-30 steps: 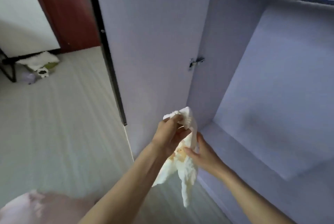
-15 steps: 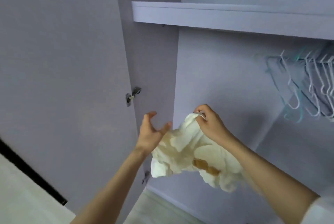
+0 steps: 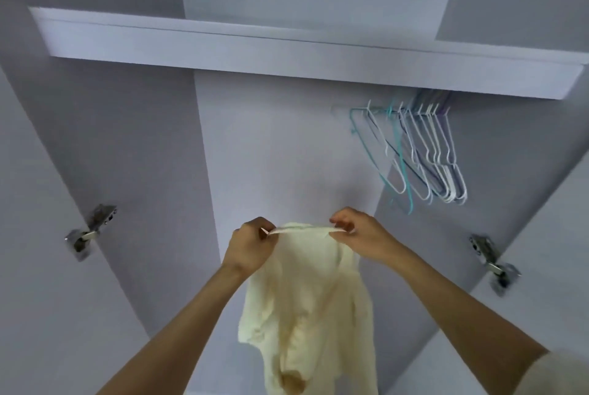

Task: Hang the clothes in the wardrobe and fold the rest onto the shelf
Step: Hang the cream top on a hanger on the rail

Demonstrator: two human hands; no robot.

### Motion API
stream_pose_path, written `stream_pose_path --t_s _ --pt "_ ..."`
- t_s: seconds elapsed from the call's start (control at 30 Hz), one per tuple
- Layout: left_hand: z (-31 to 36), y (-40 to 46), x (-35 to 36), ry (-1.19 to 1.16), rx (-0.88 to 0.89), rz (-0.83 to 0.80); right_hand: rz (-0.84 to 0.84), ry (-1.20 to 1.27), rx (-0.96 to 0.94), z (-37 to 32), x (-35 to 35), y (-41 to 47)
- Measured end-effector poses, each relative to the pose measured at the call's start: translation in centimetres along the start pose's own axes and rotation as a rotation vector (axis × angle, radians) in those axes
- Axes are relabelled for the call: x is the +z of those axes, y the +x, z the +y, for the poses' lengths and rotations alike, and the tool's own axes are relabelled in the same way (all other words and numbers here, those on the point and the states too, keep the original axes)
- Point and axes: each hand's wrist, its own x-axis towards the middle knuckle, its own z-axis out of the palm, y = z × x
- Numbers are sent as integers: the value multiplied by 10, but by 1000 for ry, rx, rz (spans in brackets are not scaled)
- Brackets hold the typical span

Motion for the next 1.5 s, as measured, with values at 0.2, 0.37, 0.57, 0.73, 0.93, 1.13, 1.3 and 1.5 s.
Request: stream_pose_path --t_s 0.2,0.37,0.57,0.73,0.93,1.13,1.3,1.5 --pt "54 32 24 -62 24 -46 485 -339 -55 45 -54 39" --pt "74 51 23 -6 59 101 497 -673 68 49 -94 91" --pt "70 60 -4 26 40 274 447 -613 211 42 -96 145" --pt "58 56 -16 33 -24 359 510 -16 217 28 -75 162" --pt "46 48 -23 91 -121 338 498 137 -76 26 -37 135" --pt "21 27 -31 59 -243 260 410 103 -223 68 37 53" --pt "-1 8 -39 -96 -263 224 19 343 101 40 66 56" --pt "-33 -21 -50 -95 -377 265 145 615 5 18 98 15"
